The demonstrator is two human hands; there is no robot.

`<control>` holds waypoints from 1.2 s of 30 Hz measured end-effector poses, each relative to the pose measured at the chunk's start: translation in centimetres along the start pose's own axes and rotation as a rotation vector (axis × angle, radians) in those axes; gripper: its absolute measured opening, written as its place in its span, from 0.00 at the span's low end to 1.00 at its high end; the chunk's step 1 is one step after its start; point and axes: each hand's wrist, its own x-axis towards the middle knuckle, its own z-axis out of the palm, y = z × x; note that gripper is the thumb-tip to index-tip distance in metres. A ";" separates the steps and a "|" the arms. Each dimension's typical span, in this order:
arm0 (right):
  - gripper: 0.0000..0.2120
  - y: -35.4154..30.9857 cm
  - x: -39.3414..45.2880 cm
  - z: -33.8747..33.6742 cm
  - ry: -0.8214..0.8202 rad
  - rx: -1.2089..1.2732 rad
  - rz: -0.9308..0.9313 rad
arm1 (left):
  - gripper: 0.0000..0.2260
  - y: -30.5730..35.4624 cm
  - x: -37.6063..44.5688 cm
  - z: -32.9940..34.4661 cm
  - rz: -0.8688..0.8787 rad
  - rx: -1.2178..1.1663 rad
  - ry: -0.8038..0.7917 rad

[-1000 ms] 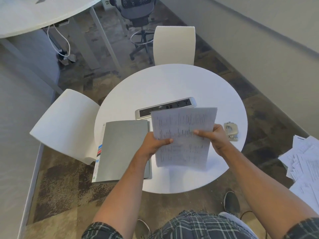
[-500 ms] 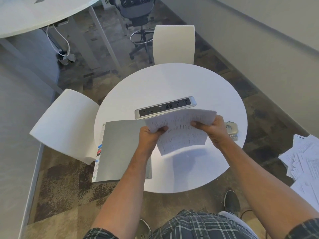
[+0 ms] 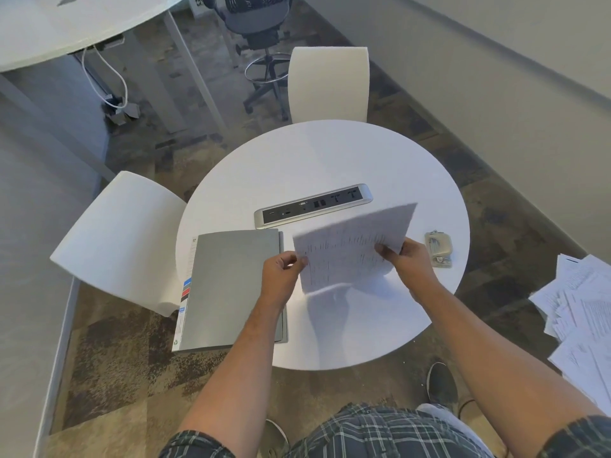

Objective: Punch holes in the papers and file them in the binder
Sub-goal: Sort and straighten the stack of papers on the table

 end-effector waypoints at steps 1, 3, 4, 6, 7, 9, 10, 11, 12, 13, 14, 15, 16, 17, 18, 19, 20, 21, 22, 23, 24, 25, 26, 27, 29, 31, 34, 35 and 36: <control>0.04 0.1 0.1 0.0 0.011 -0.013 -0.005 | 0.06 0.0 0.1 -0.1 -0.012 -0.007 0.015; 0.04 0.5 0.1 -0.1 0.022 -0.014 0.010 | 0.05 -0.3 0.3 -0.1 -0.051 -0.007 0.039; 0.06 0.8 0.1 -0.1 0.037 -0.013 0.030 | 0.05 -0.5 0.2 -0.1 -0.073 -0.010 0.051; 0.09 1.7 0.1 0.0 0.079 -0.031 0.082 | 0.06 -1.2 -0.1 -0.1 -0.120 -0.040 0.076; 0.09 2.1 0.1 0.0 0.097 -0.042 0.111 | 0.06 -1.6 -0.4 0.0 -0.145 -0.056 0.084; 0.09 2.8 0.0 0.1 0.103 -0.058 0.159 | 0.06 -2.5 -0.7 0.0 -0.203 -0.078 0.099; 0.09 3.1 -0.1 0.1 0.089 -0.072 0.180 | 0.05 -3.0 -0.9 0.0 -0.229 -0.083 0.103; 0.09 3.4 -0.2 0.0 0.067 -0.090 0.201 | 0.05 -3.3 -1.1 0.1 -0.254 -0.082 0.112; 0.08 3.5 -0.3 -0.1 0.044 -0.110 0.220 | 0.05 -3.7 -1.2 0.1 -0.275 -0.079 0.120; 0.08 3.8 -0.4 -0.1 0.023 -0.127 0.238 | 0.06 -3.9 -1.3 0.1 -0.290 -0.079 0.124; 0.08 4.0 -0.6 -0.3 0.003 -0.141 0.252 | 0.06 -4.2 -1.4 0.1 -0.302 -0.079 0.127; 0.09 4.3 -0.6 -0.4 -0.012 -0.157 0.264 | 0.06 -4.5 -1.4 0.2 -0.314 -0.080 0.133; 0.11 4.6 -0.7 -0.5 -0.025 -0.181 0.272 | 0.06 -4.6 -1.4 0.2 -0.325 -0.082 0.138; 0.12 4.9 -0.8 -0.6 -0.037 -0.213 0.277 | 0.06 -4.6 -1.4 0.3 -0.332 -0.088 0.145; 0.14 5.3 -0.8 -0.7 -0.048 -0.247 0.282 | 0.06 -4.7 -1.3 0.3 -0.339 -0.090 0.151; 0.14 5.8 -0.8 -0.7 -0.056 -0.277 0.289 | 0.06 -4.7 -1.3 0.3 -0.349 -0.092 0.155; 0.14 6.1 -0.8 -0.8 -0.056 -0.305 0.293 | 0.06 -4.8 -1.3 0.3 -0.358 -0.093 0.154; 0.13 6.5 -0.7 -0.8 -0.050 -0.331 0.297 | 0.05 -5.0 -1.2 0.4 -0.365 -0.091 0.150; 0.12 6.7 -0.7 -0.7 -0.039 -0.357 0.300 | 0.05 -5.2 -1.2 0.4 -0.369 -0.077 0.143; 0.12 7.0 -0.6 -0.6 -0.025 -0.380 0.300 | 0.05 -5.3 -1.2 0.4 -0.372 -0.056 0.137; 0.11 7.1 -0.5 -0.5 -0.012 -0.403 0.298 | 0.05 -5.5 -1.1 0.4 -0.379 -0.033 0.135; 0.11 7.2 -0.4 -0.3 -0.001 -0.423 0.292 | 0.05 -5.7 -1.1 0.4 -0.385 -0.007 0.131; 0.12 7.2 -0.4 -0.2 0.008 -0.441 0.284 | 0.04 -6.1 -1.1 0.4 -0.389 0.026 0.127; 0.12 7.2 -0.3 -0.1 0.018 -0.455 0.276 | 0.05 -6.2 -1.2 0.5 -0.395 0.070 0.118; 0.12 7.3 -0.2 0.1 0.039 -0.486 0.259 | 0.14 -6.4 -1.3 0.7 -0.396 0.177 0.105; 0.13 7.4 -0.2 0.3 0.053 -0.541 0.247 | 0.22 -6.4 -1.4 0.8 -0.384 0.252 0.107; 0.13 7.8 -0.1 0.7 0.042 -0.683 0.201 | 0.15 -6.1 -1.5 1.2 -0.332 0.338 0.064; 0.13 7.9 -0.1 0.8 0.035 -0.716 0.194 | 0.12 -6.1 -1.4 1.3 -0.319 0.365 0.043; 0.13 8.0 -0.1 1.0 0.029 -0.747 0.188 | 0.12 -6.2 -1.5 1.4 -0.306 0.383 0.030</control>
